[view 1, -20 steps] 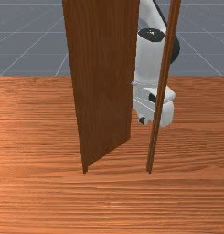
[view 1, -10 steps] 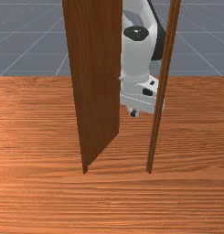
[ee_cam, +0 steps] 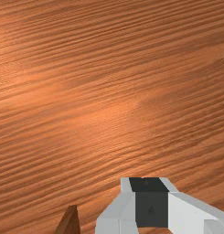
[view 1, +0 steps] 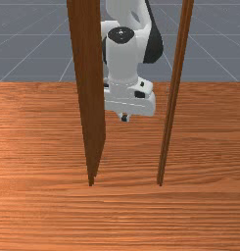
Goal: Open the door
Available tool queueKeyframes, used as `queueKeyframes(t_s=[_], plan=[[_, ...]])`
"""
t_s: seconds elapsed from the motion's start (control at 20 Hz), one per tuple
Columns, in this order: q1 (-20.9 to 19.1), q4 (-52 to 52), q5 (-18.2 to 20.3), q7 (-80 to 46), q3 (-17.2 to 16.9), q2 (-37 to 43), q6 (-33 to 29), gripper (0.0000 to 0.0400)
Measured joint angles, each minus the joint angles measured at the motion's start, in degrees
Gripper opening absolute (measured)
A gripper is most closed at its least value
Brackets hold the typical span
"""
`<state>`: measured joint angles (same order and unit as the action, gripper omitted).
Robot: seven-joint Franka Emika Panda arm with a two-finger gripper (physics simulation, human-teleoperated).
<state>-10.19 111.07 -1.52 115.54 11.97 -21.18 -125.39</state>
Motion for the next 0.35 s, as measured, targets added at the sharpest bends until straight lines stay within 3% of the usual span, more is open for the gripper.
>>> queueKeyframes(t_s=[0.3, 0.35], plan=[[-5.74, -1.83, 0.16, 7.32, -3.08, -0.97, 1.05, 0.0], [-6.59, -2.25, 1.7, 7.86, -3.03, -1.21, 1.41, 0.0]])
